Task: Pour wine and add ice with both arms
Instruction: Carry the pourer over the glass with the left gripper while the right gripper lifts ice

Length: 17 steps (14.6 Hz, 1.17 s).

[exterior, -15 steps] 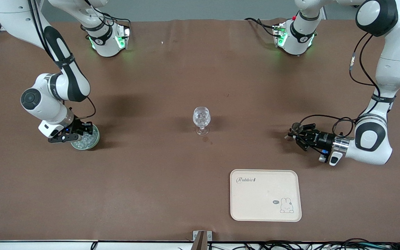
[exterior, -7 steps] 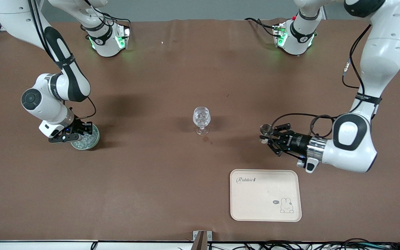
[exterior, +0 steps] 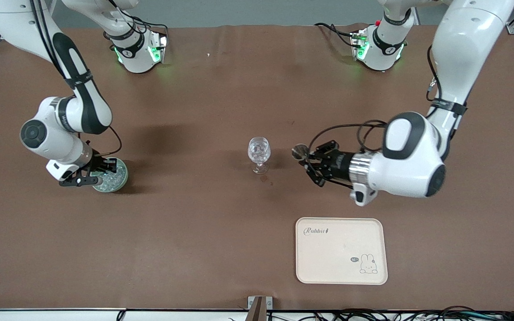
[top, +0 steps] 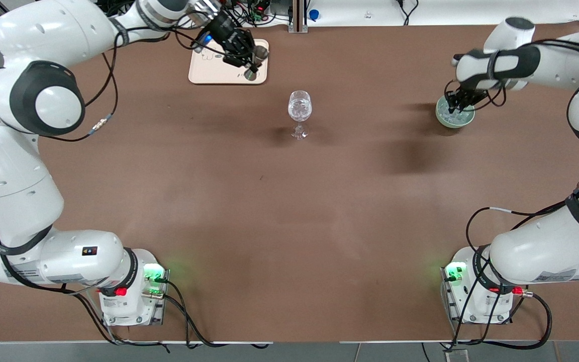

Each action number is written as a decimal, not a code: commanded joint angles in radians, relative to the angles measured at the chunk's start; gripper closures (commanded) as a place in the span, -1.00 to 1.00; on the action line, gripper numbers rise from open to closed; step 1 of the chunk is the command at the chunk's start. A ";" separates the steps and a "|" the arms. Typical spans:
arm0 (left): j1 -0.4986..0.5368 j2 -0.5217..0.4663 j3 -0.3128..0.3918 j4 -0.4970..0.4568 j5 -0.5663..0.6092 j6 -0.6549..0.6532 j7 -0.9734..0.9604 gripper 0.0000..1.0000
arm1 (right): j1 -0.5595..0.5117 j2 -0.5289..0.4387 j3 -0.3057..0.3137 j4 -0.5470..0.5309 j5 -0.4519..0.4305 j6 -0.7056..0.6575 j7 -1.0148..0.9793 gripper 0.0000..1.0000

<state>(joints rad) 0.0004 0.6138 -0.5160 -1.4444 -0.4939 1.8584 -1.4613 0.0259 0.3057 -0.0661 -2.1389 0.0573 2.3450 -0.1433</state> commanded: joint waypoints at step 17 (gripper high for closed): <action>-0.321 -0.032 0.010 0.019 0.728 0.073 -0.568 0.99 | -0.087 -0.257 -0.004 0.748 -0.034 -0.955 0.096 1.00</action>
<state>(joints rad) -0.2912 0.6024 -0.5159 -1.4232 0.1772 1.9348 -2.0009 -0.0533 0.0291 -0.0818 -1.4094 0.0391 1.4076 -0.0657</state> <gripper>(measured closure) 0.789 0.727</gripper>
